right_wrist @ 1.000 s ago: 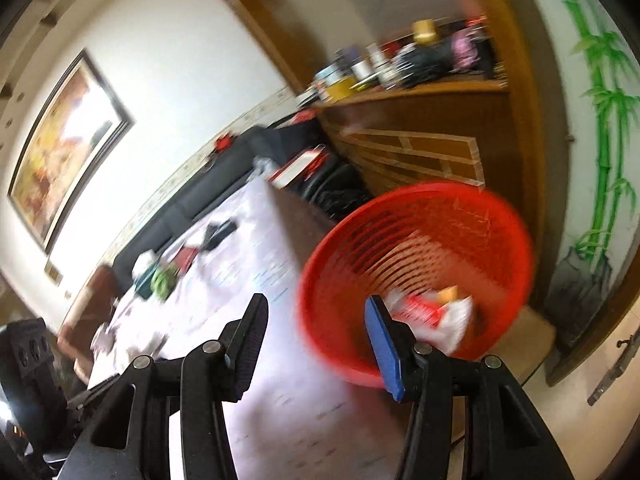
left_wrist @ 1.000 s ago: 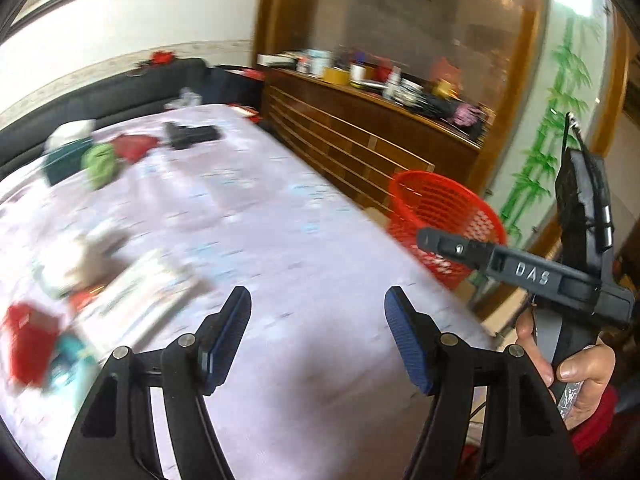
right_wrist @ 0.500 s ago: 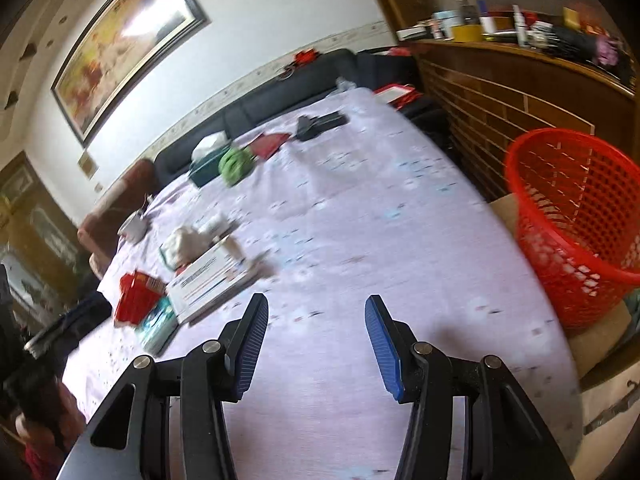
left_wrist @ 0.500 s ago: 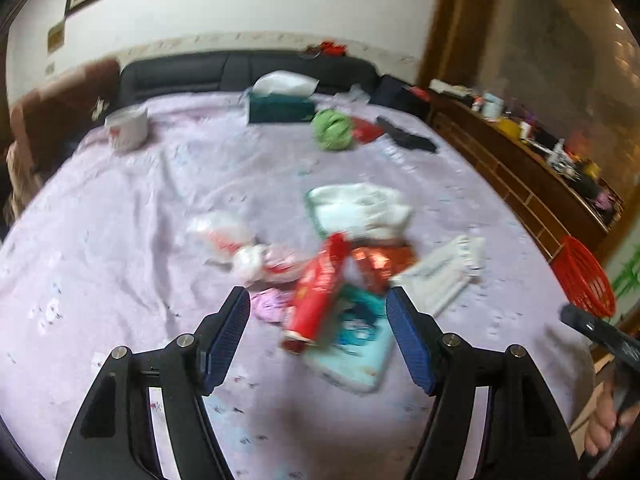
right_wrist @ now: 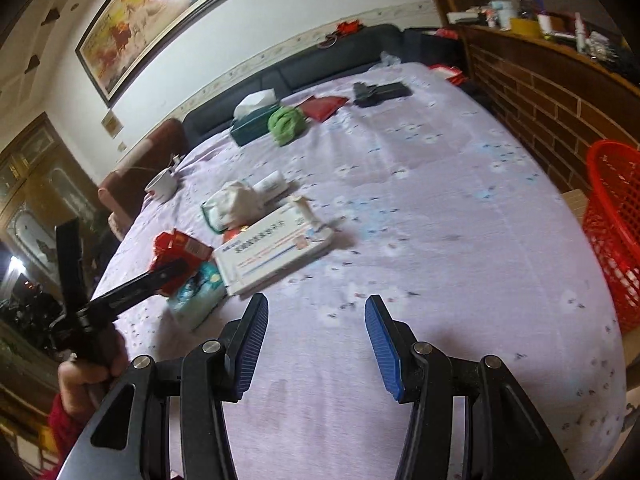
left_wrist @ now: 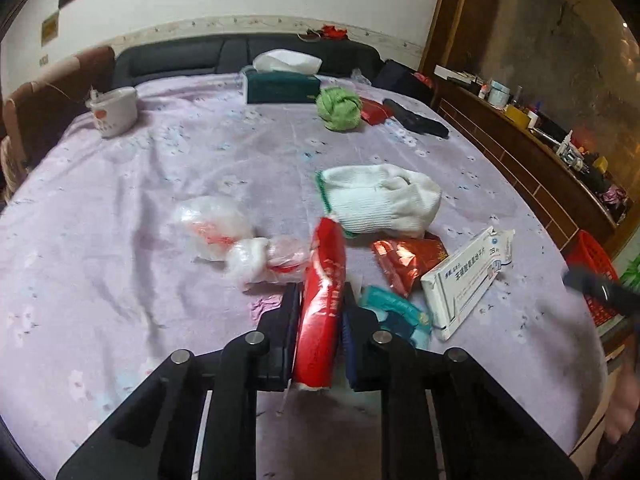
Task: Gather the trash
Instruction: 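Grasp the white medicine box with the right gripper while the left holds the red box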
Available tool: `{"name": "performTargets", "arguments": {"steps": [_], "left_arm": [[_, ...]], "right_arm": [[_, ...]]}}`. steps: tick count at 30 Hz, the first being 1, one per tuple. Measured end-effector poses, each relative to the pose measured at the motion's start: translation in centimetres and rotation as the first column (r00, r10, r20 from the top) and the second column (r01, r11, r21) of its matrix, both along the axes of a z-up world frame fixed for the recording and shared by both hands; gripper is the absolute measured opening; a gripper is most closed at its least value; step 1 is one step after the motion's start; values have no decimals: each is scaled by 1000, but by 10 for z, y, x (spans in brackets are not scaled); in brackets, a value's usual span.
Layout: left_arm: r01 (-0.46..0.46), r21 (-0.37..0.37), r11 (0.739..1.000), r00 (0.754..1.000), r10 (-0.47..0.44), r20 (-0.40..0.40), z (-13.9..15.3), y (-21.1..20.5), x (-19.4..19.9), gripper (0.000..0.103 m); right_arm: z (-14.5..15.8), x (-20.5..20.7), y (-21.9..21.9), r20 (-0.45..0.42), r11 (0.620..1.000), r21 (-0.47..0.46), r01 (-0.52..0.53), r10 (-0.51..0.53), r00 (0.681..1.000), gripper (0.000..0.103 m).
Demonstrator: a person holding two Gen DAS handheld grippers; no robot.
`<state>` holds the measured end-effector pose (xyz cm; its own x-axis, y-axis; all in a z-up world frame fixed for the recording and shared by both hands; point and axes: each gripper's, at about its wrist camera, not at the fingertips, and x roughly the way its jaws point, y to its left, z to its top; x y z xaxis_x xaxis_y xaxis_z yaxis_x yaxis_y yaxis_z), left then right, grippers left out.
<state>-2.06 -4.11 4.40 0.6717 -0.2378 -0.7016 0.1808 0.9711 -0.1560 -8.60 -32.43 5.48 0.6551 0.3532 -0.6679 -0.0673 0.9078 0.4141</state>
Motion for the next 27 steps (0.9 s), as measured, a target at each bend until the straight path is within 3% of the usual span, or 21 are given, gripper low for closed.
{"name": "performTargets", "arguments": {"steps": [7, 14, 16, 17, 18, 22, 25, 27], "left_arm": [[21, -55, 998, 999, -19, 37, 15, 26, -34, 16], [17, -93, 996, 998, -12, 59, 20, 38, -47, 16], [18, -97, 995, 997, -11, 70, 21, 38, -48, 16], [18, -99, 995, 997, -11, 75, 22, 37, -49, 16], [21, -98, 995, 996, -13, 83, 23, 34, -49, 16], [43, -91, 995, 994, -33, 103, 25, 22, -49, 16], [72, -85, 994, 992, -62, 111, 27, 11, -48, 16], [90, -78, 993, 991, -81, 108, 26, 2, -48, 16]], "right_arm": [[10, 51, 21, 20, 997, -79, -21, 22, 1000, 54], [-12, 97, 35, -14, 985, -157, -73, 72, 997, 54], [-19, 100, 41, -28, 981, -171, -95, 92, 995, 42], [-22, 100, 44, -38, 977, -183, -105, 99, 994, 24], [-23, 98, 46, -40, 977, -184, -112, 107, 994, 19], [-12, 74, 50, 11, 974, -210, -84, 88, 996, 8], [-3, 56, 47, 39, 981, -191, -44, 52, 998, 7], [4, 41, 48, 77, 972, -236, 14, 4, 997, 6]]}}
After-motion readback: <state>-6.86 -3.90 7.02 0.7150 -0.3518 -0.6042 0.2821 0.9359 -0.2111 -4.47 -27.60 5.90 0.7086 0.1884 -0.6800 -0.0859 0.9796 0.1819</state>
